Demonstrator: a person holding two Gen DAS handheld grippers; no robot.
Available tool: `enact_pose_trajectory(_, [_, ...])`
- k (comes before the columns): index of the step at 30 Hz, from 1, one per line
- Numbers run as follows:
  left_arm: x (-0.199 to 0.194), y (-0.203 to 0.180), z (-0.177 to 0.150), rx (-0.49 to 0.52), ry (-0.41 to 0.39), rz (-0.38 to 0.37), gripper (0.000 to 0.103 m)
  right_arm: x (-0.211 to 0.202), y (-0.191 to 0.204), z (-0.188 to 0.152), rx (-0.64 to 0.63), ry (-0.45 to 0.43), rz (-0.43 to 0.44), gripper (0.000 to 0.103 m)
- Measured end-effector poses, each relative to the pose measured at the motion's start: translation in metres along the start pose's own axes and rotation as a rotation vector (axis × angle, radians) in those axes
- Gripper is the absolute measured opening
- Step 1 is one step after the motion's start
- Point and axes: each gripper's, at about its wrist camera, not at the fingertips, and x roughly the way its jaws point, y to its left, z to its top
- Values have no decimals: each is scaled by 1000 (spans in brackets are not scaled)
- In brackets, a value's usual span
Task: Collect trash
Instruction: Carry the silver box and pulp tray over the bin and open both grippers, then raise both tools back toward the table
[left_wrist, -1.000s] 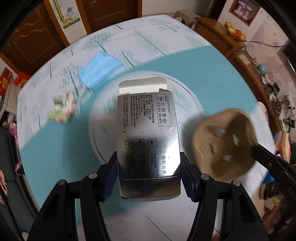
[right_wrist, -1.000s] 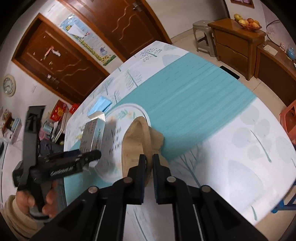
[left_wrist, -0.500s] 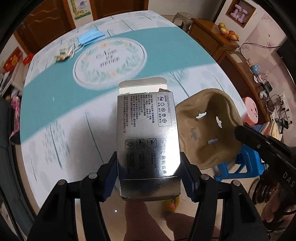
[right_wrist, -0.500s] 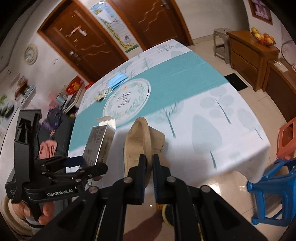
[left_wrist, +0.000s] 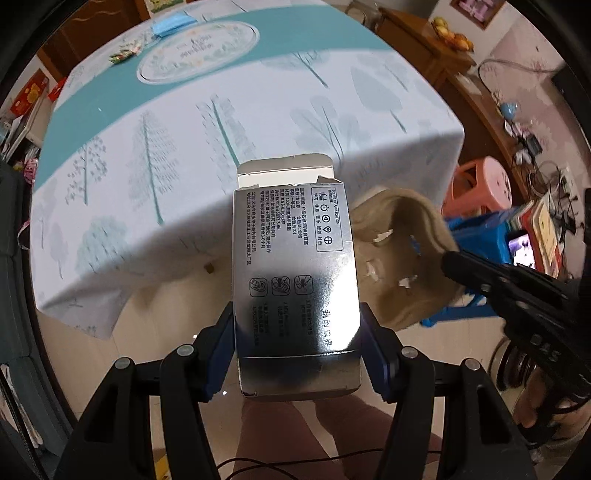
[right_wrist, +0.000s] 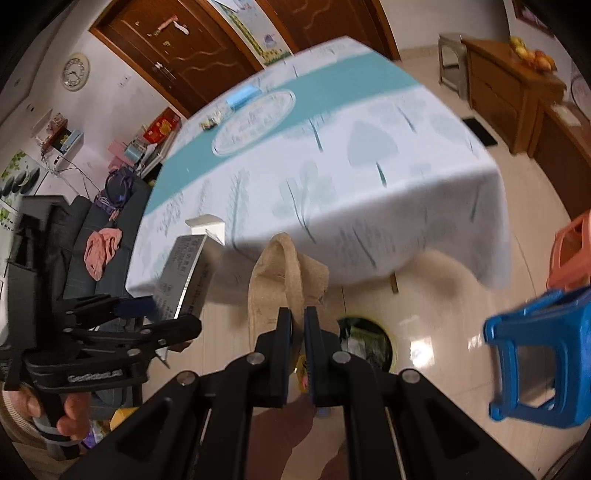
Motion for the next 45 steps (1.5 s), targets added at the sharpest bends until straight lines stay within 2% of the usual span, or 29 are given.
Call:
enact_pose_trajectory(9, [59, -10, -29, 33, 107, 2, 60, 58, -26, -48, 83, 98, -32, 7])
enact_pose_trajectory(16, [151, 5, -42, 43, 185, 7, 60, 117, -51, -77, 141, 134, -86, 7])
enact_pose_trajectory(22, [227, 8, -45, 91, 215, -38, 62, 178, -81, -104, 192, 146, -120, 7])
enact_pose_trajectory(26, [262, 5, -47, 131, 217, -44, 64, 213, -101, -123, 227, 141, -125, 8])
enact_pose_trajectory(29, [286, 8, -50, 116, 227, -51, 69, 232, -112, -134, 248, 146, -135, 14])
enact_pose_trajectory(31, [295, 12, -49, 104, 221, -44, 79, 241, -117, -140, 247, 147, -160, 35])
enact_pose_trajectory(32, [298, 16, -48, 101, 214, -39, 83, 244, -119, -143, 251, 145, -169, 38])
enact_pose_trajectory(38, [290, 26, -48, 61, 129, -10, 88, 244, -124, -143, 255, 129, -213, 38])
enact_pose_trajectory(45, [242, 35, -51, -10, 13, 14, 91, 222, -103, -128, 195, 95, -249, 38])
